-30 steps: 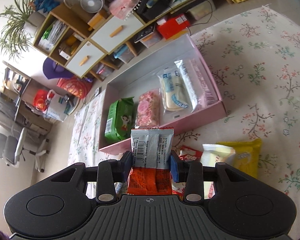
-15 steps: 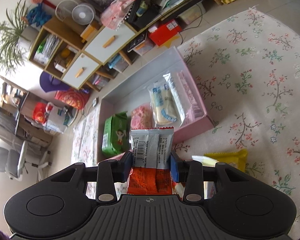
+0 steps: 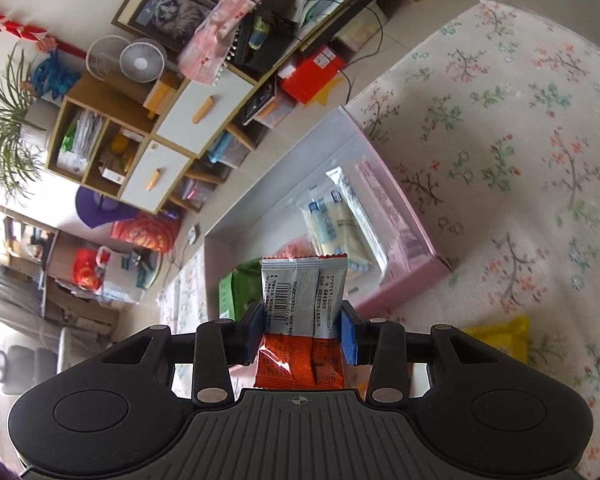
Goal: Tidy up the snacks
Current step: 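Place the milk-bread pack in the pink box with the left tool while the right tool places the orange packet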
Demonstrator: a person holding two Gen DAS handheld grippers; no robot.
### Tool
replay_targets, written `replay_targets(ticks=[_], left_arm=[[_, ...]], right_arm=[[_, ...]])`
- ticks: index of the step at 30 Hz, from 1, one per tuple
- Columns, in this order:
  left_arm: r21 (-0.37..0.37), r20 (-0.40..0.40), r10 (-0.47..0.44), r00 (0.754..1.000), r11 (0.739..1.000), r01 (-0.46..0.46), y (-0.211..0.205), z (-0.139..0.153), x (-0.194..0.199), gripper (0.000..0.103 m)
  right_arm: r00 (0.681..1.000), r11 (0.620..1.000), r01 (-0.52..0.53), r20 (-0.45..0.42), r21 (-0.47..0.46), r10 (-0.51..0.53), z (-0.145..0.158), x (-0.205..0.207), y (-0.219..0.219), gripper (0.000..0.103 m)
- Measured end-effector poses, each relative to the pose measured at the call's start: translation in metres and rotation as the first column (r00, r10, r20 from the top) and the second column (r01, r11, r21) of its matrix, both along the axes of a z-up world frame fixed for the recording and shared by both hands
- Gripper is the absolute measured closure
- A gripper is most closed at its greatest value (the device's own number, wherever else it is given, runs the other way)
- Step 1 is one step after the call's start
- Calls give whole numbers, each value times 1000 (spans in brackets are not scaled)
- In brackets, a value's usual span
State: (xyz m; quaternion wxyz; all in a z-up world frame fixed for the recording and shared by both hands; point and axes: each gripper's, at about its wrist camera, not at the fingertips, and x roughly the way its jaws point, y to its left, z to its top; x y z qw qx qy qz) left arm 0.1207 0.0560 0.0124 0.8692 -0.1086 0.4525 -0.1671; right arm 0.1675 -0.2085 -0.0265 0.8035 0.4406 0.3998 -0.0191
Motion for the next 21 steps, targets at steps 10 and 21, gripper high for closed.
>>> replay_targets(ticks=[10, 21], left_arm=[[-46, 19, -66, 998, 997, 67, -55, -16, 67, 78], [-31, 33, -111, 993, 993, 112, -99, -38, 120, 78]], right_arm=[[999, 995, -31, 7, -91, 31, -18, 53, -11, 65], [993, 994, -92, 68, -57, 95, -43, 101, -18, 65]])
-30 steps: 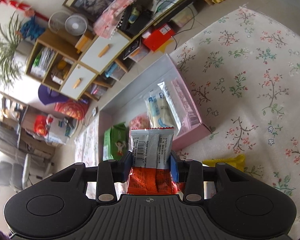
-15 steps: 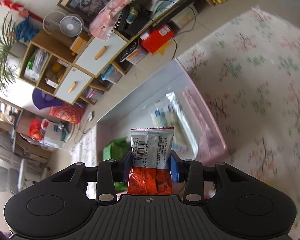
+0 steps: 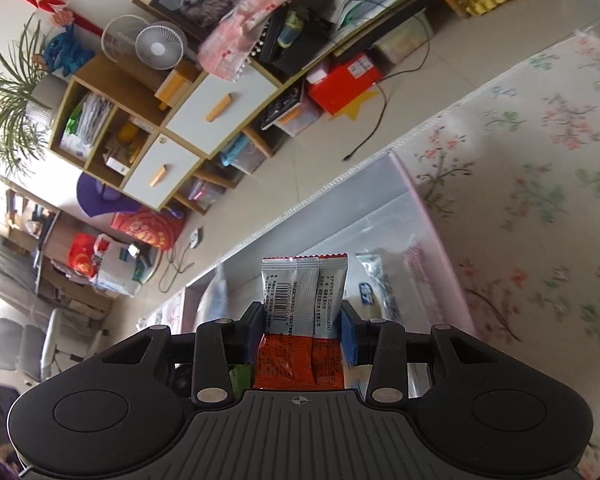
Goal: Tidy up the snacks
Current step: 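Place the milk-bread pack in the pink box with the left tool while the right tool places the orange packet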
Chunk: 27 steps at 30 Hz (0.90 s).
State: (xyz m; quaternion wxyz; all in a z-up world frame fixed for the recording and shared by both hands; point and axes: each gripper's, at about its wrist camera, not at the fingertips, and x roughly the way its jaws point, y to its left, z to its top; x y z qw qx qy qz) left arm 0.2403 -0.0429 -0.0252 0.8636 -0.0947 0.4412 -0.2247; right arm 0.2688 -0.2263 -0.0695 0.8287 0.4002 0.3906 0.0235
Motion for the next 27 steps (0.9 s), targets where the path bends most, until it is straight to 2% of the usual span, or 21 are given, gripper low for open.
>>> replay_targets(ticks=[7, 18, 20, 22, 27], left_arm=[[81, 21, 12, 1000, 997, -14, 4, -13, 6, 78], [135, 66, -46, 997, 990, 37, 0, -14, 7, 77], [122, 67, -54, 996, 991, 45, 2, -13, 7, 75], [114, 76, -55, 996, 992, 46, 4, -11, 5, 75], [64, 104, -33, 994, 998, 26, 8, -1, -6, 55]], right_arm=[[1000, 1000, -21, 15, 14, 21, -8, 20, 1, 65], [999, 999, -37, 36, 10, 37, -13, 28, 4, 61], [999, 999, -24, 33, 24, 23, -13, 27, 1, 40], [999, 999, -23, 37, 35, 22, -12, 25, -1, 36], [999, 999, -33, 39, 29, 32, -4, 21, -2, 35]])
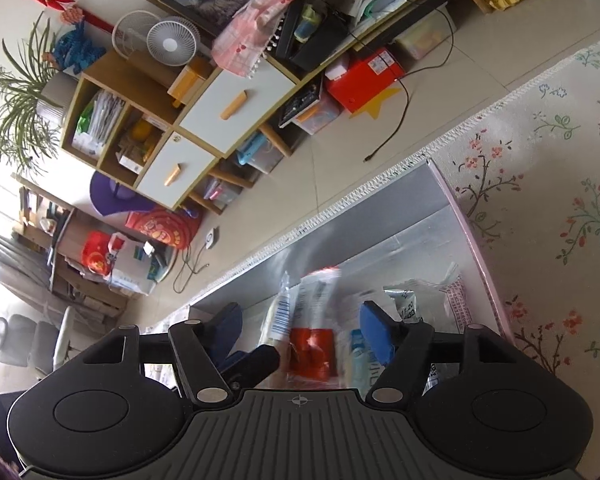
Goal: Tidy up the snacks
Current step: 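Place the milk-bread pack in the pink box with the left tool while the right tool places the orange packet, then withdraw both tools from the box back over the loose snacks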
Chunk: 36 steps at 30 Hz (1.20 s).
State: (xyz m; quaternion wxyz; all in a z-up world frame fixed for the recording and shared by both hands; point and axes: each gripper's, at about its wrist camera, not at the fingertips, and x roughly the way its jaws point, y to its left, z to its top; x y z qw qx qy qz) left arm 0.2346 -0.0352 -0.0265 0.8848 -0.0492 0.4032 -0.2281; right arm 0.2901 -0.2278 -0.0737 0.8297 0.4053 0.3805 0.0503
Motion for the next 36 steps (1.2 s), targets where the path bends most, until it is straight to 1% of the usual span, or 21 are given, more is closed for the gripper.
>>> replay_targets(ticks=[3, 7, 9, 11, 14, 18, 20, 21, 25, 30, 34, 36], left_arm=[[-8, 10, 1, 1000, 1000, -1, 0, 8, -9, 48], [-9, -1, 8, 1000, 1000, -8, 2, 19, -21, 36], [-11, 8, 7, 1000, 1000, -7, 5, 25, -29, 30], [-3, 16, 8, 1000, 1000, -8, 8, 30, -37, 23], [8, 9, 26, 1000, 1000, -26, 14, 33, -49, 18], [64, 2, 52, 999, 997, -52, 20, 31, -67, 15], [90, 2, 60, 998, 994, -60, 23, 32, -76, 9], [102, 2, 64, 998, 993, -64, 25, 33, -81, 8], [135, 0, 78, 997, 988, -77, 31, 34, -97, 3], [192, -6, 89, 996, 978, -86, 35, 36, -114, 1], [201, 11, 88, 996, 976, -88, 40, 39, -131, 1], [204, 15, 88, 996, 975, -89, 43, 38, -140, 1]], right_arm=[[1000, 1000, 3, 0, -9, -3, 8, -8, 0, 32], [1000, 999, -13, 8, -42, 14, 26, -23, 3, 27], [1000, 998, -17, 2, -61, 17, 35, -31, 4, 25], [1000, 996, -26, -7, -89, 25, 43, -40, 7, 20], [998, 987, -54, -19, -151, 51, 53, -53, 14, 16], [995, 954, -102, -44, -283, 94, 60, -73, 28, 15], [992, 934, -122, -56, -337, 109, 63, -85, 35, 15], [991, 926, -131, -59, -355, 118, 64, -90, 37, 15], [987, 906, -161, -66, -391, 147, 72, -113, 47, 14], [984, 884, -176, -77, -434, 158, 81, -136, 57, 13], [984, 848, -176, -66, -499, 165, 86, -155, 65, 13], [983, 836, -180, -66, -518, 171, 85, -163, 68, 13]])
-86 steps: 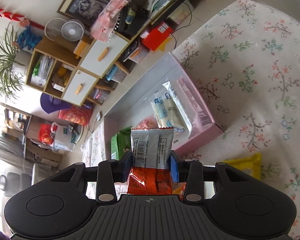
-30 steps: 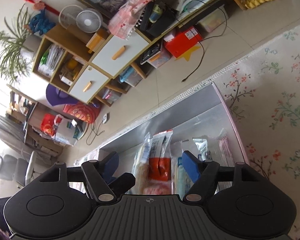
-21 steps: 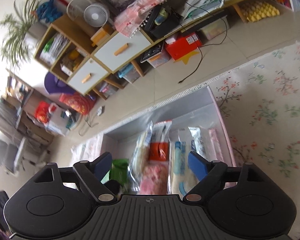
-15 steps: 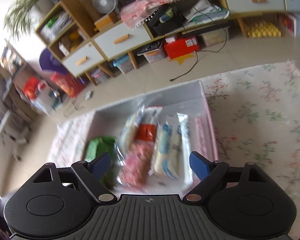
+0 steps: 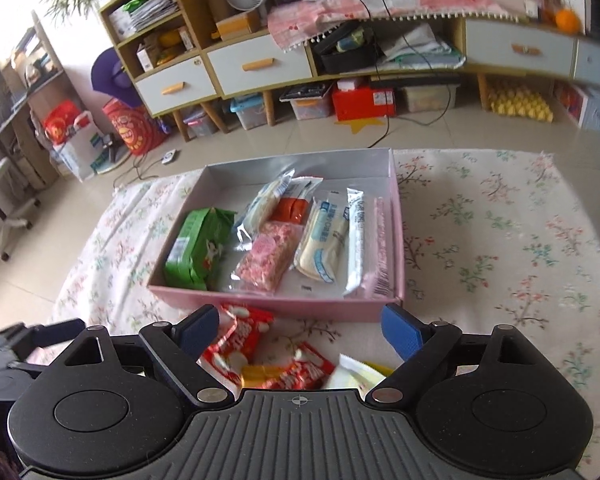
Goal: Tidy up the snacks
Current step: 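Withdraw both tools from the box back over the loose snacks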
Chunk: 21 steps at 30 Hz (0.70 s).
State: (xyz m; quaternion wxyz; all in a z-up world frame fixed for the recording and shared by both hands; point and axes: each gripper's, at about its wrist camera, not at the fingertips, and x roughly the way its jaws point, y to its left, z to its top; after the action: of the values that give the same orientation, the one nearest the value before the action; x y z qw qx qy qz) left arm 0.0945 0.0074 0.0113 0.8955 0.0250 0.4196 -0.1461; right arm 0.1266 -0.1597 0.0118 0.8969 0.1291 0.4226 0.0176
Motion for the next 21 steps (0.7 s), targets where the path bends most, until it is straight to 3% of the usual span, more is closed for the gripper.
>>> replay_targets(ticks=[6, 9, 21], left_arm=[[-39, 11, 3, 1000, 999, -2, 17, -8, -14, 0], [-24, 7, -15, 1000, 1000, 16, 24, -15, -20, 0], [62, 31, -206, 978, 977, 204, 49, -50, -44, 1]], right_arm=[[999, 1000, -27, 31, -1, 27, -10, -25, 2, 8], [997, 997, -68, 41, -29, 70, -14, -33, 4, 8], [960, 963, -215, 147, -161, 239, -29, -61, 24, 6]])
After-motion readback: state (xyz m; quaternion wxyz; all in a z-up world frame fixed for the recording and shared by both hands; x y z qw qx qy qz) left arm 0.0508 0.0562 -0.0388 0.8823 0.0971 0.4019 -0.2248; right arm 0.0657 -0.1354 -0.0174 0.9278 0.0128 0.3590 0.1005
